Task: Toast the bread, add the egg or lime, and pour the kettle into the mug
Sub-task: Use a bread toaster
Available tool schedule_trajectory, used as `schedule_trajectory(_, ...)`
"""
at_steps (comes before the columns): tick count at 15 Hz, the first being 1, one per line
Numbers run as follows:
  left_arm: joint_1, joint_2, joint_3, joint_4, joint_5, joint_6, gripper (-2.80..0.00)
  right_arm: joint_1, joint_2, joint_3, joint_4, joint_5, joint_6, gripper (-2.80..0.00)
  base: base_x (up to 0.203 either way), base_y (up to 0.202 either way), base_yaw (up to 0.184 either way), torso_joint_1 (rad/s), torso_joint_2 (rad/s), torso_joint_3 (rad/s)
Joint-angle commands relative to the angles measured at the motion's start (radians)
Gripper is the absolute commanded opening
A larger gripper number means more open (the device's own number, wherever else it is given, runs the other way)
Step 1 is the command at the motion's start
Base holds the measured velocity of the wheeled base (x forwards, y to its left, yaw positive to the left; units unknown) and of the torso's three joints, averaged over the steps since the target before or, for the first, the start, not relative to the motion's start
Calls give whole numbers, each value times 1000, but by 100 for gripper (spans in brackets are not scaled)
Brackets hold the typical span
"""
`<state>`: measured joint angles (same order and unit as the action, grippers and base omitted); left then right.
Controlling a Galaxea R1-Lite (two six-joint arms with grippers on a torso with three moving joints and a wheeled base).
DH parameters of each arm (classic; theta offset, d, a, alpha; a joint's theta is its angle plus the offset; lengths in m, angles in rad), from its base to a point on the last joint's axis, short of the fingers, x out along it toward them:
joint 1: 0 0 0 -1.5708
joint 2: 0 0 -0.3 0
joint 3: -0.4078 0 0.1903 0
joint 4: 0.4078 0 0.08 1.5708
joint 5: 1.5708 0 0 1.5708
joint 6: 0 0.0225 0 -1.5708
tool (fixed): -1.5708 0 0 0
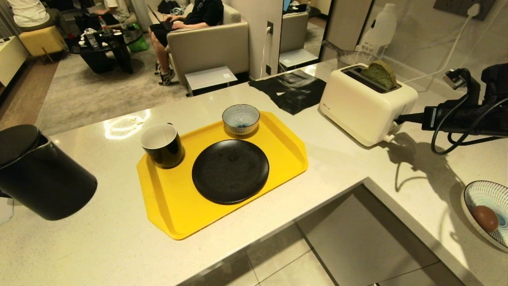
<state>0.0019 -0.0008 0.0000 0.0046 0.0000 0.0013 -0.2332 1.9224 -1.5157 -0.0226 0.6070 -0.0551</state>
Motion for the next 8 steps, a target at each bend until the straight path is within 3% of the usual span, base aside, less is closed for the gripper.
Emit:
schedule_trajectory(1,1,-1,0,0,0,0,-280,0,14,0,0,2,-3,-280,0,0,0,0,0,0)
schedule_trajectory(8,0,-1,0,0,0,0,-280,0,32,-5,-15,1,-5,-280,0,0,0,0,0,0)
